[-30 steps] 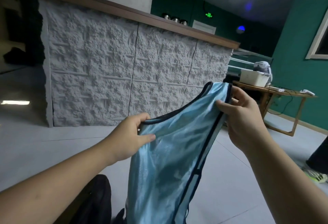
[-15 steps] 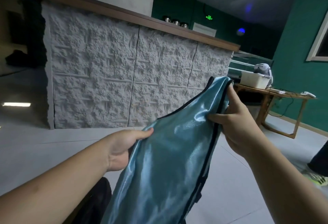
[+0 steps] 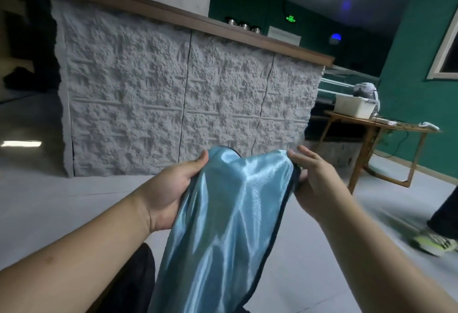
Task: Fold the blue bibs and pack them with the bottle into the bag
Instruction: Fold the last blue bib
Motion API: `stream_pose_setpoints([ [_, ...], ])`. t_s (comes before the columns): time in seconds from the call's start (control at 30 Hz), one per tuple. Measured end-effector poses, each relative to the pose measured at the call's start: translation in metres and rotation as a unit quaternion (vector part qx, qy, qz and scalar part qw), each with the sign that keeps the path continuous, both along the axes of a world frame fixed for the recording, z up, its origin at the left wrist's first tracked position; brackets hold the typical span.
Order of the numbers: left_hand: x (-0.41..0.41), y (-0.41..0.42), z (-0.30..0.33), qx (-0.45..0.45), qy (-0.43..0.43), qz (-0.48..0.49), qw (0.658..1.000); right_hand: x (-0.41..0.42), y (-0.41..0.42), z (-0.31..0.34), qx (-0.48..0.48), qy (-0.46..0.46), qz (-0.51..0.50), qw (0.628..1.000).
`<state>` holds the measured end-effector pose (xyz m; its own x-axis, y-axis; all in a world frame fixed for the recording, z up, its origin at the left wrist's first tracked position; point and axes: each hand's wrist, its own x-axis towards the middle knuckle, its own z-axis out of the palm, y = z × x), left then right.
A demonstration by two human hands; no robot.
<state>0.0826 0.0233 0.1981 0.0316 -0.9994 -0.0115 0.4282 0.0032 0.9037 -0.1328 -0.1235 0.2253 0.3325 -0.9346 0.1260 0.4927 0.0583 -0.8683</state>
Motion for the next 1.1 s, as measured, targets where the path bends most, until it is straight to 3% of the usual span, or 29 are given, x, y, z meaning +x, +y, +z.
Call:
stream_pose_setpoints([
  [0.17,-0.002,-0.005,0.006,-0.033,0.044,0.026,0.998,0.013,0.012,-0.033,0.063,-0.035,0.082,0.994],
  [0.47,-0.002,-0.012,0.01,-0.042,0.083,0.142,0.985,0.035,0.043,-0.073,0.088,0.102,0.204,0.97],
  [0.67,0.007,-0.017,0.01,-0.014,0.071,0.197,0.978,0.035,0.044,-0.081,0.018,0.189,0.275,0.942],
  [0.8,0.017,-0.019,0.008,0.002,0.058,0.234,0.971,0.031,0.043,-0.062,-0.016,0.195,0.241,0.951],
  [0.9,0.024,-0.016,0.004,-0.008,0.04,0.203,0.978,0.028,0.044,-0.048,-0.029,0.179,0.211,0.961],
  [1.1,0.034,-0.008,-0.011,0.006,-0.104,0.053,0.993,0.025,0.046,-0.036,-0.007,0.169,0.157,0.973],
])
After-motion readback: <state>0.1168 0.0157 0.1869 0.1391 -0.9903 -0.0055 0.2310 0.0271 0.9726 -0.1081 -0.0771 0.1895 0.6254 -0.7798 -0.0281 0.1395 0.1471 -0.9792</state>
